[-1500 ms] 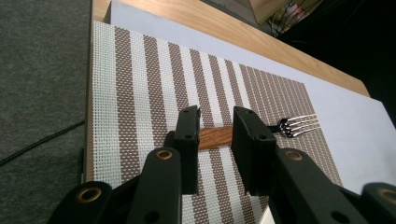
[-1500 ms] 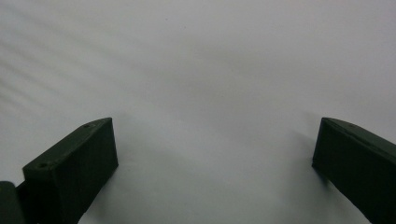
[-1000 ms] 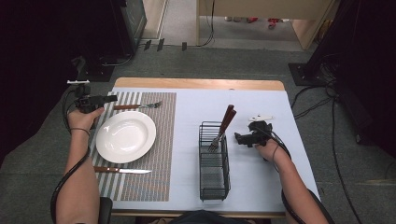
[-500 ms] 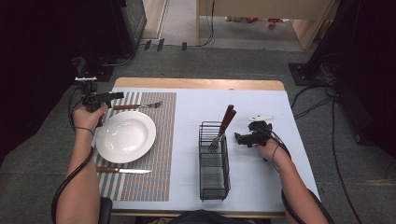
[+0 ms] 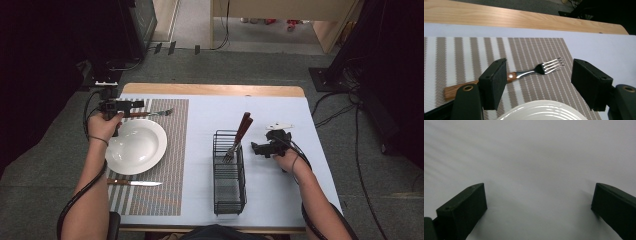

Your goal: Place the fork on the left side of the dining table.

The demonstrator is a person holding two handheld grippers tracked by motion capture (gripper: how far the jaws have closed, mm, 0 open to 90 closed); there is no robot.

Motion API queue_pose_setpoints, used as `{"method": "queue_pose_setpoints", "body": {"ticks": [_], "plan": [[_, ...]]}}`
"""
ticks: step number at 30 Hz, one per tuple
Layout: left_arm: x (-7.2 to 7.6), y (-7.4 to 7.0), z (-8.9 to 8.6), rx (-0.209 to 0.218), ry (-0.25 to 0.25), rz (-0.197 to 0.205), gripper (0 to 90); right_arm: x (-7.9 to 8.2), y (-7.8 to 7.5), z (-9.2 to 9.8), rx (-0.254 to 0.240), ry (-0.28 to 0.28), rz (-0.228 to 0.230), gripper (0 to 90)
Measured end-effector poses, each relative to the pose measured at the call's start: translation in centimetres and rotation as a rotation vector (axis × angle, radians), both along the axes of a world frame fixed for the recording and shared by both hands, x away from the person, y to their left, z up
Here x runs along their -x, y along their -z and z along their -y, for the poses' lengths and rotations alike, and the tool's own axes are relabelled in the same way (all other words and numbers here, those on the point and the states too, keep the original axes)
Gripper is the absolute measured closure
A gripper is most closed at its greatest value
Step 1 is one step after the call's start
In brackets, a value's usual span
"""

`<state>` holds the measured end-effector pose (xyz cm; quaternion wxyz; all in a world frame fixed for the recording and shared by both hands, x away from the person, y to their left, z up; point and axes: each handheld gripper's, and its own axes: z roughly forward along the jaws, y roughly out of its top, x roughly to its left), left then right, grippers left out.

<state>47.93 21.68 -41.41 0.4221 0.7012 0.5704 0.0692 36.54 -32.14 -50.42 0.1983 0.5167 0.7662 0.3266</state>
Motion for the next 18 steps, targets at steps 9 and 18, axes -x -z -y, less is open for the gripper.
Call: {"method": "queue_pose_setpoints", "body": {"ticks": [9, 18], "plan": [[1.3, -0.3, 3.6, -0.030, 0.090, 0.033, 28.9, 0.0, 0.0, 0.0, 0.000, 0.000, 0.000, 0.0], [2.9, 0.0, 7.0, -0.042, 0.171, 0.051, 28.5, 0.0, 0.0, 0.0, 0.001, 0.001, -0.001, 0.0]]}}
